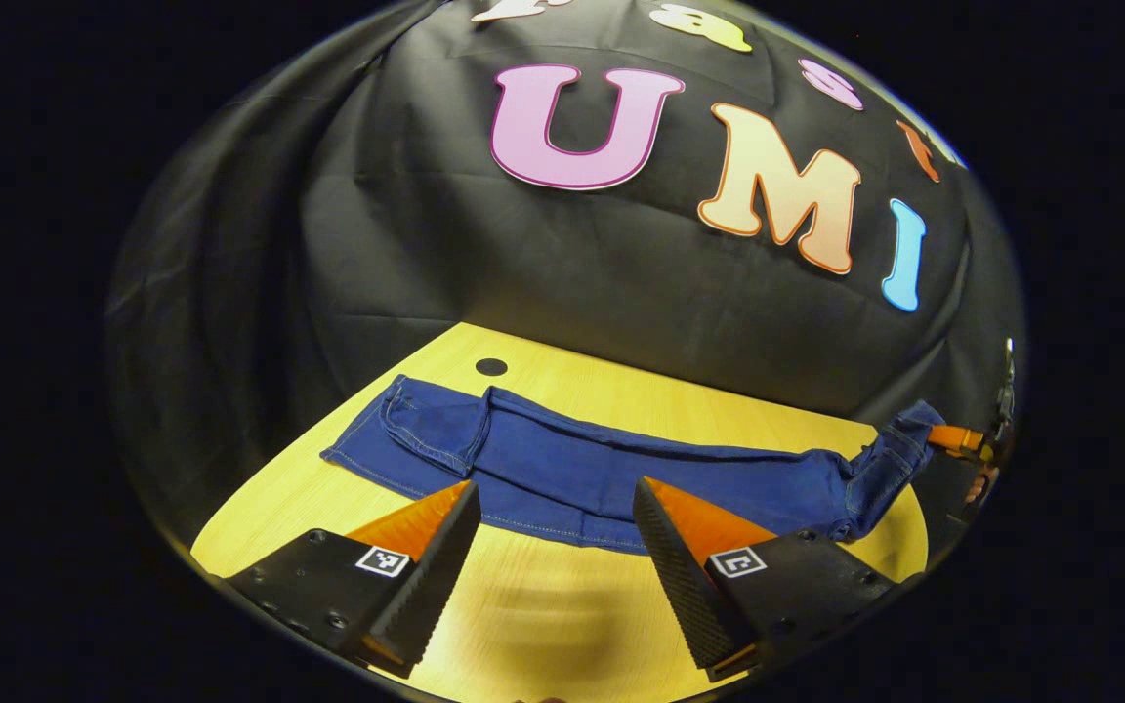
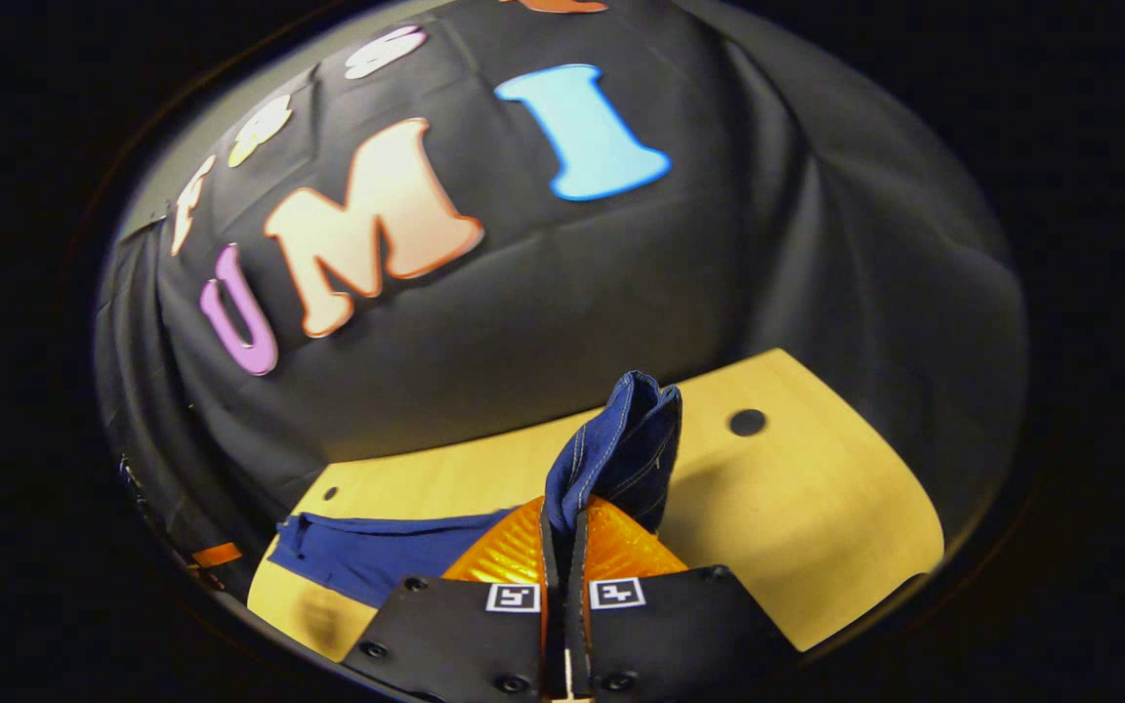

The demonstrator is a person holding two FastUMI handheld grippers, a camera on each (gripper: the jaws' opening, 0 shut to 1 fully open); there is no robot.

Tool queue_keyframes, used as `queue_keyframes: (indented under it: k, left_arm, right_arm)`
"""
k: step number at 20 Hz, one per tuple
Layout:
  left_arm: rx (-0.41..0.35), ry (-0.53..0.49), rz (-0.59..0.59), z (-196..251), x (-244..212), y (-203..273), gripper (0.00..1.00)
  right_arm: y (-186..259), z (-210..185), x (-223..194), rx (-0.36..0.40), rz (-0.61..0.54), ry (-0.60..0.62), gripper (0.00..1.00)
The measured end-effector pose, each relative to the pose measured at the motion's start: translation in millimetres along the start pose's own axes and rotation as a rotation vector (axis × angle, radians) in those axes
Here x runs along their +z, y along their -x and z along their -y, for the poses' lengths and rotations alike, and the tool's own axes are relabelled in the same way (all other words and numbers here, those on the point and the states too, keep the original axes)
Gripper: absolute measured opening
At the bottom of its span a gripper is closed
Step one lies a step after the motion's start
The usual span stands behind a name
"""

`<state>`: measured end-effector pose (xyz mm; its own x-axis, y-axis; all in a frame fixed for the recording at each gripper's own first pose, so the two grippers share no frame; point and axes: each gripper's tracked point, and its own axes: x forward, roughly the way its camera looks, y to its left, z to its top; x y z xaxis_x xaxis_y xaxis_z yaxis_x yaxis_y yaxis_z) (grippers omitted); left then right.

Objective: Grasp the waist and the cuffs of the jeans and fold them to make the two legs overlap; first hold the waist and fold one-third of the jeans toward the cuffs, then hold the cuffs and fold the remaining one-third in the same direction to finish folding.

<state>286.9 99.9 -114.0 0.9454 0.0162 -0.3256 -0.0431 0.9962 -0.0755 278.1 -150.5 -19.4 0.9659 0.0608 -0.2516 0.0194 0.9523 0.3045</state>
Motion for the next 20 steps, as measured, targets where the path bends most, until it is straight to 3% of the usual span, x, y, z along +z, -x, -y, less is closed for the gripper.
queue_keyframes:
  k: [5,13,17,20]
  left_arm:
    - [-0.042,0.033,-0.016,0.8,-0.1,-3.7,0.95]
    - [-0.073,0.073,-0.021,-1.9,1.8,-5.3,0.95]
    - [-0.046,0.090,-0.013,-12.5,4.4,-7.0,0.95]
    - [-0.025,0.071,-0.003,-24.0,6.0,-10.7,0.95]
  right_arm:
    - [-16.2,-115.8,-2.0,0.168,0.002,0.084,0.04]
    - [-65.8,-268.3,-130.3,0.394,-0.233,0.114,0.04]
    - [-103.9,-271.1,-231.4,0.360,-0.401,0.198,0.04]
    - [-108.6,-273.0,-245.4,0.323,-0.443,0.231,0.04]
